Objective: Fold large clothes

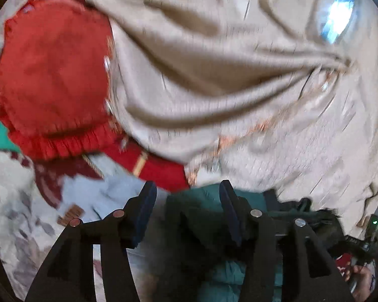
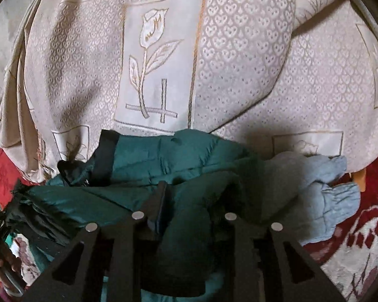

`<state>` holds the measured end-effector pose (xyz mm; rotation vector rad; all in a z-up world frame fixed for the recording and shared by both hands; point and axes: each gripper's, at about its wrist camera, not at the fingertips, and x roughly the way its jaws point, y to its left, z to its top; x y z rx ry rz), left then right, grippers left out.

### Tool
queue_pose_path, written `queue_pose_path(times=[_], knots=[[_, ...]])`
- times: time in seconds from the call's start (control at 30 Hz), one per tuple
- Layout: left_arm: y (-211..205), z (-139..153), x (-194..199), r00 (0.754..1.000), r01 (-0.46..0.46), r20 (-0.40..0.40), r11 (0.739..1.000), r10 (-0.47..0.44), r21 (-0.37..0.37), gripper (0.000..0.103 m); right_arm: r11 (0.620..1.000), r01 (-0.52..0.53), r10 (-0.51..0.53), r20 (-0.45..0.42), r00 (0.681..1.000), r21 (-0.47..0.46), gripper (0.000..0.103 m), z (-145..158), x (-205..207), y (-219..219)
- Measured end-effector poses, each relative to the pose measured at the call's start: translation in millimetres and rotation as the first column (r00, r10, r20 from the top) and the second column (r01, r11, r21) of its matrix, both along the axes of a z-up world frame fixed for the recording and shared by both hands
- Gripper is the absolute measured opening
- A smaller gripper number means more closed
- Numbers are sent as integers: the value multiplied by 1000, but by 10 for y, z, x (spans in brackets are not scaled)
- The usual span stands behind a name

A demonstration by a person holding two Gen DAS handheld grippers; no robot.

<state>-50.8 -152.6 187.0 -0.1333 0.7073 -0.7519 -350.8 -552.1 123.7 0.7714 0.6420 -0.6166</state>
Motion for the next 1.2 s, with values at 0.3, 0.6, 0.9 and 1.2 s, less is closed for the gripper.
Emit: queue_pose_path(times=[0.3,0.6,0.9,1.2], knots=[[-207,-223,-662,979,190,44,970,-198,154,33,998,38,-40,34,999,47,61,66,89,43],[-741,-685,-396,995,95,-22,965,-93,245,33,992,64,-49,141,989,-106,89,769,-426,363],[-931,-832,-324,997,54,30,948,-67,314,34,962,-156,145,-67,987,-225,88,487,217,649],[-1073,-1005,-236,996,27,68,931,-56,364,39,959,-114,63,-200,978,-258,94,2,696,273]])
